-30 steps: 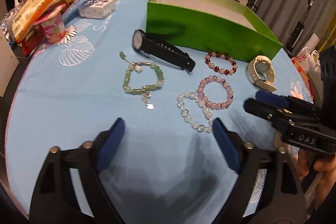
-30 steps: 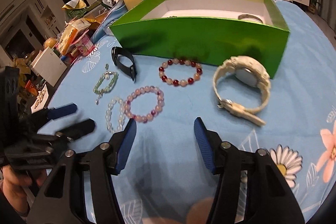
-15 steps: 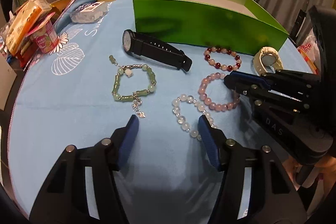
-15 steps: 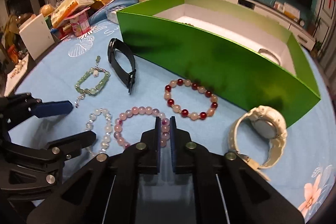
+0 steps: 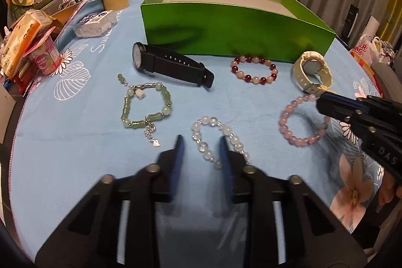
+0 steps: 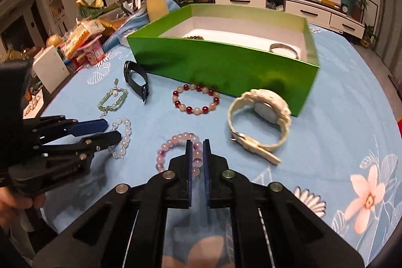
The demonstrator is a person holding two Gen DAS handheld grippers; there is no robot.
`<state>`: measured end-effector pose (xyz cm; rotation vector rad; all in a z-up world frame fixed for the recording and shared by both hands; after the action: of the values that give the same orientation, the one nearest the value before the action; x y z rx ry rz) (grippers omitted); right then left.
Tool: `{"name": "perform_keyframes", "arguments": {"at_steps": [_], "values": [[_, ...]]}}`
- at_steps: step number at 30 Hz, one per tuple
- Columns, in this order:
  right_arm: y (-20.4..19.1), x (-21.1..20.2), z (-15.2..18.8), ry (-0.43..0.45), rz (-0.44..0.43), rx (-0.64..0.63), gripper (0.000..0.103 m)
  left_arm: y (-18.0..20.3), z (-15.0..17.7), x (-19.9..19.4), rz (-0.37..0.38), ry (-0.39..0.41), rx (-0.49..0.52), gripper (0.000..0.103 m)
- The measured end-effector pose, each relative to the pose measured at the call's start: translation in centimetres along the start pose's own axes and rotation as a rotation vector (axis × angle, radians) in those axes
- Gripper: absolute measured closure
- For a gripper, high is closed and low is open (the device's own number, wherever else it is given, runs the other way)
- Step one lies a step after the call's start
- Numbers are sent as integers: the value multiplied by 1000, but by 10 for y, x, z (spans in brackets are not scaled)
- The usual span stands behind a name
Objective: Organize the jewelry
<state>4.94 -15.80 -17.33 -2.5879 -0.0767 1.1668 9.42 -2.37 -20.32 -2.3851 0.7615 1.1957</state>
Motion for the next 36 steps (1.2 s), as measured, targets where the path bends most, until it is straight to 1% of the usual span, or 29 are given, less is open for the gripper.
{"name": "perform_keyframes", "arguments": {"at_steps": [1, 4, 7, 10, 13, 25, 29, 36], "values": [[2, -4, 0, 8, -2, 5, 96, 0, 0, 0, -3, 0, 4, 90], [5, -8, -1, 20, -6, 21, 96, 0, 0, 0, 12, 10, -6, 95], [10, -12, -2, 29, -18, 48, 96, 1, 1, -3, 46, 21, -34, 95], [12, -19, -5, 48, -23, 54, 96, 2, -4, -13, 53, 57, -37, 96], [15, -26, -8, 66, -28, 61, 96, 1, -14, -27, 68, 97, -44, 96], [22, -50, -21, 122, -45, 99, 96, 7, -49, -64, 116, 186, -51, 95], [25, -58, -25, 137, -46, 106, 96, 6, -57, -72, 134, 202, -57, 96], [27, -66, -32, 162, -57, 120, 96, 4, -69, -85, 131, 224, -61, 96]]}}
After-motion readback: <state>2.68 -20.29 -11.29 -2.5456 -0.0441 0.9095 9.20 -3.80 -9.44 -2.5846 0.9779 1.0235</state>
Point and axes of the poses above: each gripper's, at about its wrist camera, not at the fingertips, and x roughly the way its jaws point, y to its right, z to its underside, the point moved 9 cm from there along x, roughly the way its jaws point, and after that the axes turned 13 degrees about x, right-handed, at the moved point
